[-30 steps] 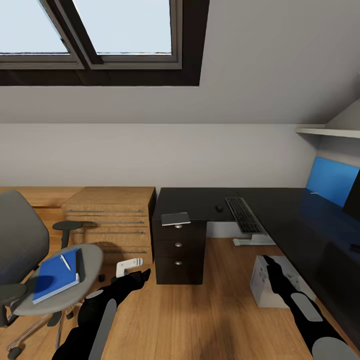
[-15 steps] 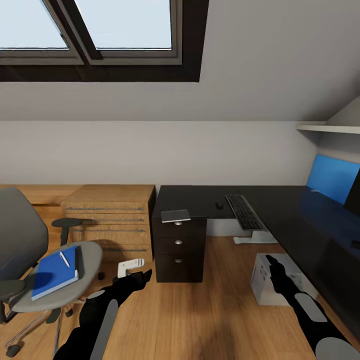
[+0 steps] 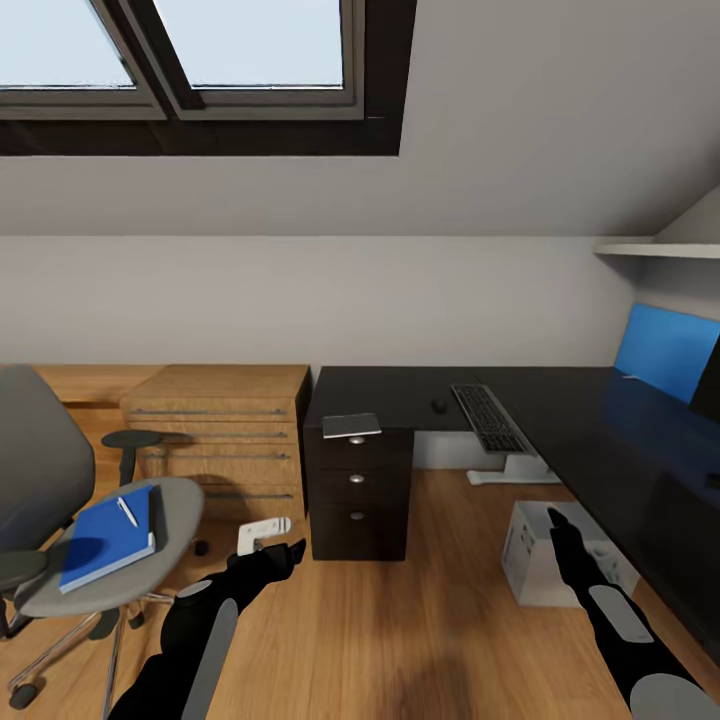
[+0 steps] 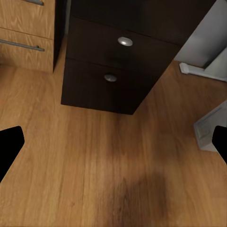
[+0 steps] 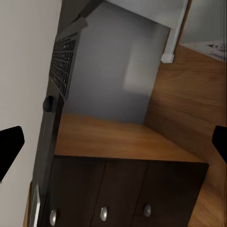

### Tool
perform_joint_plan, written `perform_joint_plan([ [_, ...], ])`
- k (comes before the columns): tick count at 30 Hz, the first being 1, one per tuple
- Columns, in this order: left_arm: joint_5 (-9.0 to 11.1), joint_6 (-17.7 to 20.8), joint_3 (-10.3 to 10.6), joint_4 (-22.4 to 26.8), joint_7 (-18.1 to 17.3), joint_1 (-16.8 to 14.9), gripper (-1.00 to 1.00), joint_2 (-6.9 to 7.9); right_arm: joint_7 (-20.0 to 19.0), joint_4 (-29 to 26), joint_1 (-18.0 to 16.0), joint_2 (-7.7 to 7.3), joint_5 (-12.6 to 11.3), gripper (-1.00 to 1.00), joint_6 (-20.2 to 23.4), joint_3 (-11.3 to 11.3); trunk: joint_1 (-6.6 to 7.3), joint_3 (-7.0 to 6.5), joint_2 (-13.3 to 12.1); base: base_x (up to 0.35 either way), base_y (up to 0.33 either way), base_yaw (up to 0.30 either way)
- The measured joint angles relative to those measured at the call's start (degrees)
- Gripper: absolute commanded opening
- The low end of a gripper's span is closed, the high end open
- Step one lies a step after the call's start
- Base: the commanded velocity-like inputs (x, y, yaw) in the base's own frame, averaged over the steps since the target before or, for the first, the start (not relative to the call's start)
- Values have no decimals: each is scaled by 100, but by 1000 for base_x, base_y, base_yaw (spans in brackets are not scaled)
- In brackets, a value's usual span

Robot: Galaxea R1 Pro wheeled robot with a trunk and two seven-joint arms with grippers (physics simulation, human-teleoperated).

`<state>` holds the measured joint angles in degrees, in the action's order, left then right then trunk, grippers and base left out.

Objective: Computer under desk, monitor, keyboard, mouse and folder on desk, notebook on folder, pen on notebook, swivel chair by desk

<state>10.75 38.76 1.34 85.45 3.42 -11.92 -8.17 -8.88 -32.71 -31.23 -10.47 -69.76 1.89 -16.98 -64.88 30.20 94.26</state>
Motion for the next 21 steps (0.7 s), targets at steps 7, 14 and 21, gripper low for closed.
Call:
perform_joint_plan([
  [7,2,0,5,-3,0,0,100,0,162,-21,-25,8,-25,100,-7,4,-45,36,82,0,0,0],
  [14,4,0,9,-64,-14,0,100,0,386,18,-190,18,-155,100,-11,-51,-45,36,82,29,0,0],
  [21,5,8,15,-207,-31,0,100,0,506,24,-212,25,-915,100,10,-70,-41,36,82,291,0,0],
])
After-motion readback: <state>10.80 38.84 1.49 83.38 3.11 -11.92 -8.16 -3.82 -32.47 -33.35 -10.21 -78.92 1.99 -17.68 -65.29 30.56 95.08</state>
